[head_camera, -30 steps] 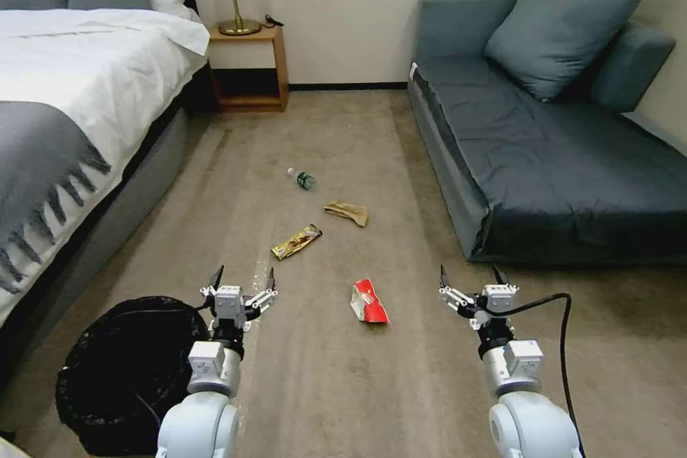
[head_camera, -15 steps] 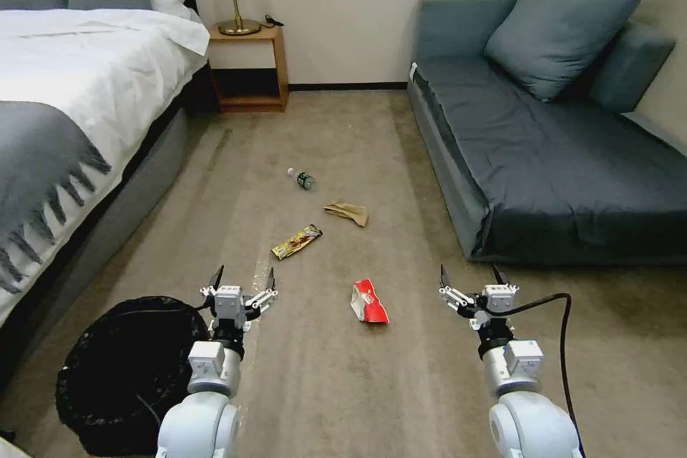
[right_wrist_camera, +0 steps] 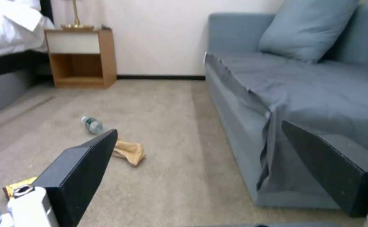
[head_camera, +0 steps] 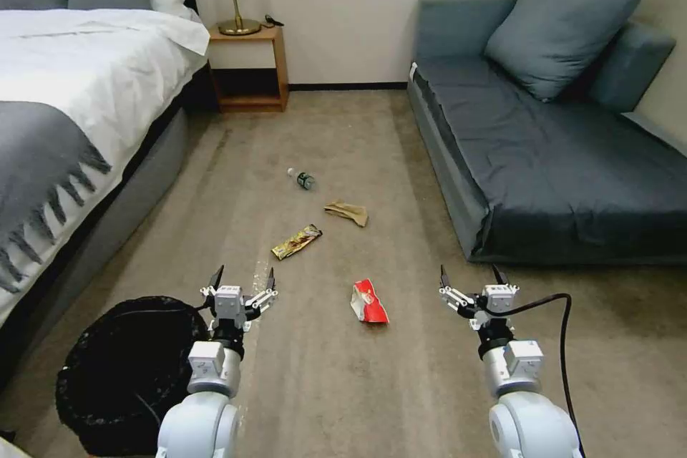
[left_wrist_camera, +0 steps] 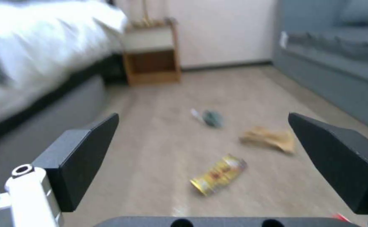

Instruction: Pick up the trash bin, then pick up the garbage on the floor and place it into the trash bin.

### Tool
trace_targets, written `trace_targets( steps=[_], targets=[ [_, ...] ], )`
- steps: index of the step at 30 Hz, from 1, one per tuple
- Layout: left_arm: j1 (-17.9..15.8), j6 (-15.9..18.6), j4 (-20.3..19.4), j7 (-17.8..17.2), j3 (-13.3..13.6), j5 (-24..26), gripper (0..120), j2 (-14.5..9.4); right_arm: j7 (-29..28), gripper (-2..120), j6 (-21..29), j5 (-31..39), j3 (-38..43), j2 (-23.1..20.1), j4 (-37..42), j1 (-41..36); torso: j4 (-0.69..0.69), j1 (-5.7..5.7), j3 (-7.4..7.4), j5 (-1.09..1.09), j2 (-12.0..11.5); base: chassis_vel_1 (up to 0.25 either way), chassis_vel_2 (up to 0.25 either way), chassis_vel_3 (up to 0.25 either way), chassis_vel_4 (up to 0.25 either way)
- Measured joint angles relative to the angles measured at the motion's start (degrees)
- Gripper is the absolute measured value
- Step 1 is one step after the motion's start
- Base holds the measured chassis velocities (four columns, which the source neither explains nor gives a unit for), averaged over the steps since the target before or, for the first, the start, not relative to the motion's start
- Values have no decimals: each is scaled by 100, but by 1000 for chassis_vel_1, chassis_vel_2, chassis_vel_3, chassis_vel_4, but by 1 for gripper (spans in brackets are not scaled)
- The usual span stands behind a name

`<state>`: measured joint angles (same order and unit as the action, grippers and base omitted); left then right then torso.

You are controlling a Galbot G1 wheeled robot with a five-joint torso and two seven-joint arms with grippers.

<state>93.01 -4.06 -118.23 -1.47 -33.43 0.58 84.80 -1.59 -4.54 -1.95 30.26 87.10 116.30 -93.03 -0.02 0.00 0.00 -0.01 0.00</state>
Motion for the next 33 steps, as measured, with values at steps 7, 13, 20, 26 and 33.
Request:
trace_targets(
  steps=[7,13,20,26,33],
  targets=[
    [910,-574,-553,-88,-271,222,100,-276,-228,100,-609,-207,-192,163,230,-639,4,0,-1,12,0,16,3,-1,7],
    [964,-706,-562,-82,-287,297,100,-400,-646,100,-1686,-584,-528,442,652,-1556,1,0,-1,-2,0,0,0,0,0],
    [912,-706,-461,-63,-277,310,100,-410,-709,100,-1877,-644,-561,502,628,-1669,2,0,0,1,0,0,0,0,0],
    [893,-662,-472,-81,-485,430,100,-523,-709,100,-1781,-608,-564,504,584,-1578,2,0,0,0,0,0,0,0,0],
    [1042,137,-547,-188,-1016,1757,100,-1389,-727,100,-1717,-409,-514,466,445,-1492,1,0,0,-1,0,0,0,0,0]
  ],
)
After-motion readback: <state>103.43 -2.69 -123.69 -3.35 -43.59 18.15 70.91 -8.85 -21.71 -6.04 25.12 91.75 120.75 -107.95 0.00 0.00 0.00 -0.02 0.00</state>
